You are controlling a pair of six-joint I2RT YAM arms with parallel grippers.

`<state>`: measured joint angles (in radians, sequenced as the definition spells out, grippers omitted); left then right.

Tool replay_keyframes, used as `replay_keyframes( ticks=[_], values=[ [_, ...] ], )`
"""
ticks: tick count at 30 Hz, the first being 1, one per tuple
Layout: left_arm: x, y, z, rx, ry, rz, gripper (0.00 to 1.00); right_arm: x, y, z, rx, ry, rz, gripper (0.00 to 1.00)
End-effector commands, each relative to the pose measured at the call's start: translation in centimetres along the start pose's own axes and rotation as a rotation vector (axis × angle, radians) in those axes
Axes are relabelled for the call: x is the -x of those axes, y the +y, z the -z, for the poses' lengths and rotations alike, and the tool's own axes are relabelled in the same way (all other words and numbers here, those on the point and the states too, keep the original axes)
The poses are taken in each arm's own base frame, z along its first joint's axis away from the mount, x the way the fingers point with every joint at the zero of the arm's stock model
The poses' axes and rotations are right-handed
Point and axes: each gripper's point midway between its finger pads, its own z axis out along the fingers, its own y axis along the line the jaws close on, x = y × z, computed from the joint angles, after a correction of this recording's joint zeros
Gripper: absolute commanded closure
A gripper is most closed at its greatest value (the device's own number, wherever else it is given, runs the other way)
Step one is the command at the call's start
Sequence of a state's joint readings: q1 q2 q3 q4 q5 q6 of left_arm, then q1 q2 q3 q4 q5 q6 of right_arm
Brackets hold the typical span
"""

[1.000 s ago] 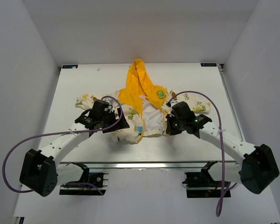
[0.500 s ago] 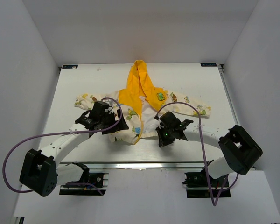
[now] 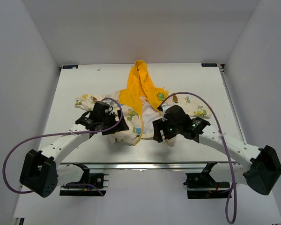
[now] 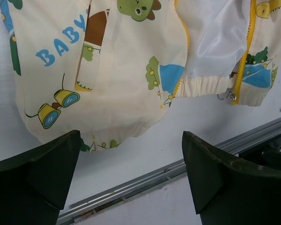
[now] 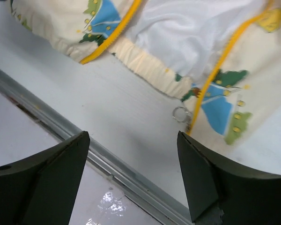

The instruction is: Zip up the jacket

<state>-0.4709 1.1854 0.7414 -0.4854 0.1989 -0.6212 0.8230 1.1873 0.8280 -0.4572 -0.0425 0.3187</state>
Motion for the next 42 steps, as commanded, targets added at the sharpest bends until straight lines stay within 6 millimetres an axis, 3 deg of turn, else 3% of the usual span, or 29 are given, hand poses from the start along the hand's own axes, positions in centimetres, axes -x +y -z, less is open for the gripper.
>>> replay_keyframes(
  ticks=[1, 7, 16, 23, 27, 38, 42],
  values=[
    [0.1, -0.5, 0.3, -0.023, -0.012, -0.014, 0.02, -0.1, -2.7, 2.2, -0.177, 0.007, -0.019, 0.19],
    [0.2, -0.4, 0.3, -0.017, -0.016, -0.017, 0.02, -2.3, -7.2, 2.6, -0.414, 0.085, -0.101, 0.22],
    [0.0, 0.1, 0.1, 0.002, -0.01, -0.017, 0.02, -2.9, -7.6, -0.5, -0.393, 0.151, -0.078, 0.28],
    [-0.1, 0.3, 0.1, 0.013, -0.01, -0.016, 0.02, -5.0, -9.3, -2.1, -0.465, 0.245, -0.094, 0.3],
    [-0.1, 0.3, 0.1, 0.013, -0.01, -0.016, 0.02, -5.1, -9.1, -2.5, -0.435, 0.233, -0.11, 0.38],
    [0.1, 0.2, 0.0, 0.012, -0.002, -0.015, 0.02, -4.3, -8.0, -3.2, -0.363, 0.192, -0.19, 0.36],
    [0.2, 0.0, 0.2, 0.011, -0.007, -0.017, 0.02, -4.6, -7.7, -3.5, -0.369, 0.191, -0.259, 0.4]
  ],
)
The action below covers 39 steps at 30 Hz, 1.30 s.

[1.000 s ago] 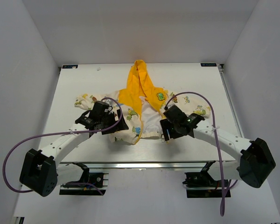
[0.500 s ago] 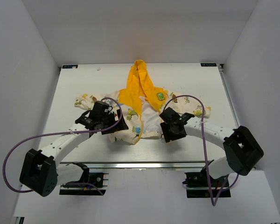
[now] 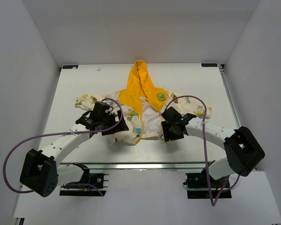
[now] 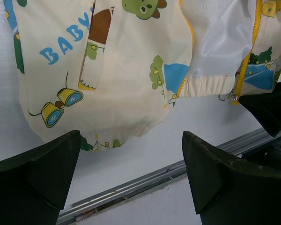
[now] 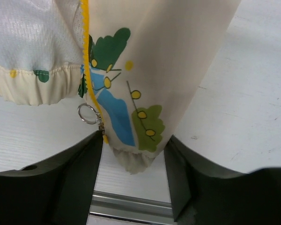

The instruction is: Zip up the jacket

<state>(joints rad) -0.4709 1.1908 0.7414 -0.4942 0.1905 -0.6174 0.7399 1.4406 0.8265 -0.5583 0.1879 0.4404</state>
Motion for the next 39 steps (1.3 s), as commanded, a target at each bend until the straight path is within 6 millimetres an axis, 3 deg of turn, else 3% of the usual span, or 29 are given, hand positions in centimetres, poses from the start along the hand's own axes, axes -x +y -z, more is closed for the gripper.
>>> replay_keyframes(
  ticks=[1, 11, 20, 22, 24, 30, 34, 39],
  values=[
    [0.3, -0.3, 0.3, -0.004, -0.012, -0.016, 0.02, 0.4, 0.5, 0.2, 0.021, -0.022, -0.079, 0.45],
    [0.4, -0.4, 0.5, -0.008, -0.012, -0.018, 0.02, -0.8, -0.6, -0.8, -0.039, 0.023, -0.114, 0.6],
    [0.2, -0.3, 0.6, -0.003, -0.008, -0.017, 0.02, -1.1, -0.8, -1.2, -0.035, 0.014, -0.097, 0.86],
    [0.2, -0.4, 0.6, -0.008, -0.007, -0.017, 0.02, -1.0, -0.6, -1.2, -0.022, 0.005, -0.084, 0.97],
    [0.1, -0.6, 0.7, -0.018, 0.002, -0.02, 0.02, -0.7, -0.3, -1.2, 0.003, -0.009, -0.067, 0.99],
    [-0.1, -2.2, 1.9, -0.072, 0.019, -0.055, 0.02, 1.3, 2.5, 0.8, 0.194, -0.108, 0.018, 1.0],
    [-1.1, -2.8, 2.5, -0.078, 0.041, -0.083, 0.02, 4.2, 4.6, 4.2, 0.348, -0.295, 0.09, 1.0],
    [-2.3, -2.5, 2.2, -0.035, 0.073, -0.113, 0.04, 5.4, 6.2, 7.0, 0.467, -0.399, 0.131, 1.0]
  ],
)
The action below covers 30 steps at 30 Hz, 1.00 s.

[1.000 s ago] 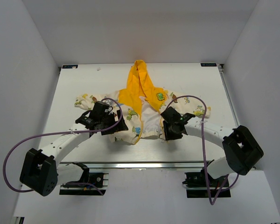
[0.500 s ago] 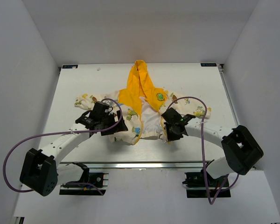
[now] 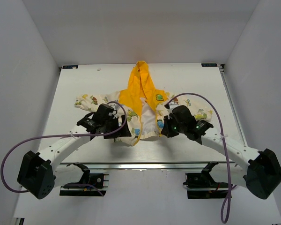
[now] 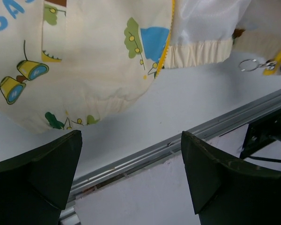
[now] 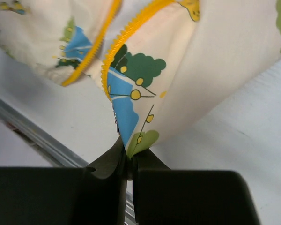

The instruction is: Zip up the jacket

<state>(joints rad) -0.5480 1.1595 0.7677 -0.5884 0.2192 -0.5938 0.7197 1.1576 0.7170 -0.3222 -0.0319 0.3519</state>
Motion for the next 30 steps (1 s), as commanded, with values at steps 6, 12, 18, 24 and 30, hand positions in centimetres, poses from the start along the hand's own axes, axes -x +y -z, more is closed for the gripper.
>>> replay_keyframes(
  ticks=[6, 12, 18, 24, 30],
  values=[
    [-0.9, -0.4, -0.6, 0.115, 0.025, -0.11, 0.09, 2.7, 3.8, 1.4, 0.237, -0.144, 0.08, 1.0],
    [-1.5, 0.8, -2.9, 0.178, 0.07, -0.143, 0.15, 3.2, 3.4, 1.4, 0.24, -0.163, 0.049, 1.0],
    [-1.6, 0.4, -3.8, 0.241, 0.048, -0.248, 0.16, 2.3, 2.3, 0.8, 0.219, -0.122, 0.007, 1.0],
    [-1.5, -1.1, -3.8, 0.299, 0.018, -0.402, 0.18, 1.9, 2.0, 0.7, 0.225, -0.108, -0.004, 1.0],
    [-0.3, -0.8, -2.4, 0.429, -0.062, -0.495, 0.07, 1.7, 1.8, 0.8, 0.228, -0.105, -0.001, 1.0]
  ],
)
